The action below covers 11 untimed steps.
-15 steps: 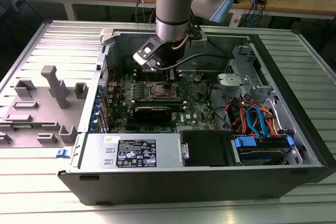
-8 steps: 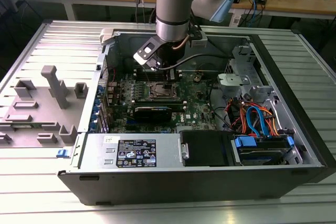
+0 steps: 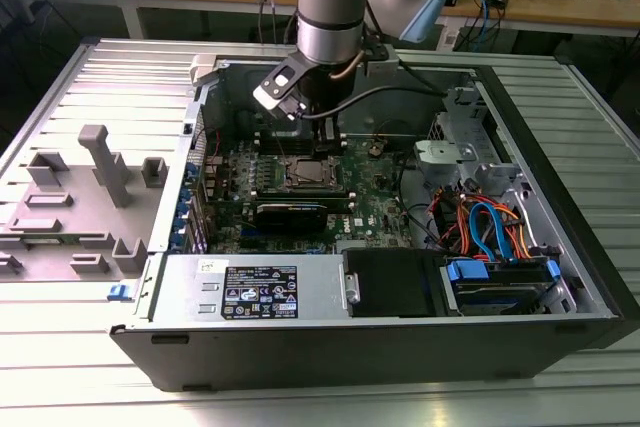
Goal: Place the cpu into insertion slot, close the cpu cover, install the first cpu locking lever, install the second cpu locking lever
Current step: 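Install the first cpu locking lever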
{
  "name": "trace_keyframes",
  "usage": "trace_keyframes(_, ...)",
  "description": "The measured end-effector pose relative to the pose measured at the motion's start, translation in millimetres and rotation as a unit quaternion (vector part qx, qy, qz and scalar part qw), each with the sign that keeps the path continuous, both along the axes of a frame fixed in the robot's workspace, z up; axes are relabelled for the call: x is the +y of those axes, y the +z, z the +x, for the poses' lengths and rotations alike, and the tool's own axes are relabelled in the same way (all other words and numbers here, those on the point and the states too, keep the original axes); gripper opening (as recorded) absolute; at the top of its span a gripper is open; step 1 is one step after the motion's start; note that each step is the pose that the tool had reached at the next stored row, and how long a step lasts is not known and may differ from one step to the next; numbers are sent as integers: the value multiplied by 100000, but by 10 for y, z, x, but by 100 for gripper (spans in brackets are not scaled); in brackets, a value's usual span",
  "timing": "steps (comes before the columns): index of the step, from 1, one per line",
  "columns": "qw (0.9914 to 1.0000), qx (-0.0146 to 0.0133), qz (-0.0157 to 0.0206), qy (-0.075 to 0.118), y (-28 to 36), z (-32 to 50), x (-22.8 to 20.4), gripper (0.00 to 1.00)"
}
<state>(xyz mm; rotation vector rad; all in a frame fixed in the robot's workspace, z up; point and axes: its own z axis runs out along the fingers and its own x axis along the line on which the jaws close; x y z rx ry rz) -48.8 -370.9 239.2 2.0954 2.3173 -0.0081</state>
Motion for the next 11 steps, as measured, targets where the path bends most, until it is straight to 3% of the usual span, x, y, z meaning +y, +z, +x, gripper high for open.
trace_keyframes(6,100000,3,0,0,128,0,0,11)
trace_keyframes(11,100000,12,-1,-1,134,0,0,11)
